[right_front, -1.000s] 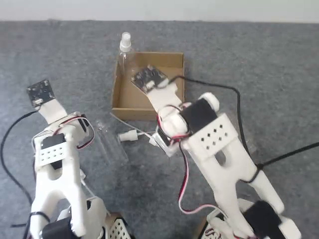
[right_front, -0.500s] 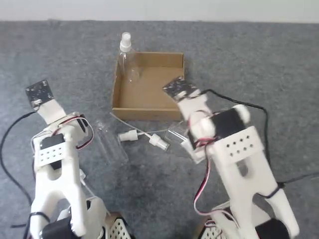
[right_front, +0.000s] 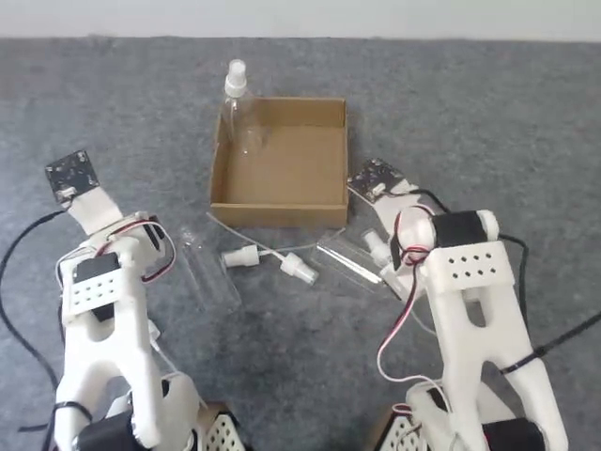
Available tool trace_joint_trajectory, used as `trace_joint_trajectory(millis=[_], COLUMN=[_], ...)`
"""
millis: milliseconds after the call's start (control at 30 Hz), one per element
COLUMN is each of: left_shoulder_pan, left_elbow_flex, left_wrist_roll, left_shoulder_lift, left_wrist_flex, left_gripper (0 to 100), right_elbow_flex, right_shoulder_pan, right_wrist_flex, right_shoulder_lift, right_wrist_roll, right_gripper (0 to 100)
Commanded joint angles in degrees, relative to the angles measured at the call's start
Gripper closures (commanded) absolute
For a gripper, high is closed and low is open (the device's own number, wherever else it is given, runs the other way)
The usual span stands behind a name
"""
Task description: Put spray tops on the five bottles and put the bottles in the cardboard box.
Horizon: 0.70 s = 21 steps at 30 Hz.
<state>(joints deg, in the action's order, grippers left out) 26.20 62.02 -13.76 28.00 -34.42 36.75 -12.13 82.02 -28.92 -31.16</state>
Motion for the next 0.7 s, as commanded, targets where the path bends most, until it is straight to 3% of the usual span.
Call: trace_joint_trajectory(millis=[0,667], left_shoulder_pan=[-0.2,-0.3], left_elbow_flex=[-1.8,-1.8], left_wrist_roll=[-0.8,-0.7], left_shoulder_lift=[2.2,2.1], left_wrist_flex=[1.7,1.7], left_gripper=[84,84], right_elbow_flex=[2.1,2.3], right_shoulder_pan=[3.7,5.6], right_wrist_flex=[-5.8,-16.6], right_shoulder_lift=[-2.2,13.7], right_wrist_roll=[-3.8,-6.2], right_gripper=[78.9,78.9])
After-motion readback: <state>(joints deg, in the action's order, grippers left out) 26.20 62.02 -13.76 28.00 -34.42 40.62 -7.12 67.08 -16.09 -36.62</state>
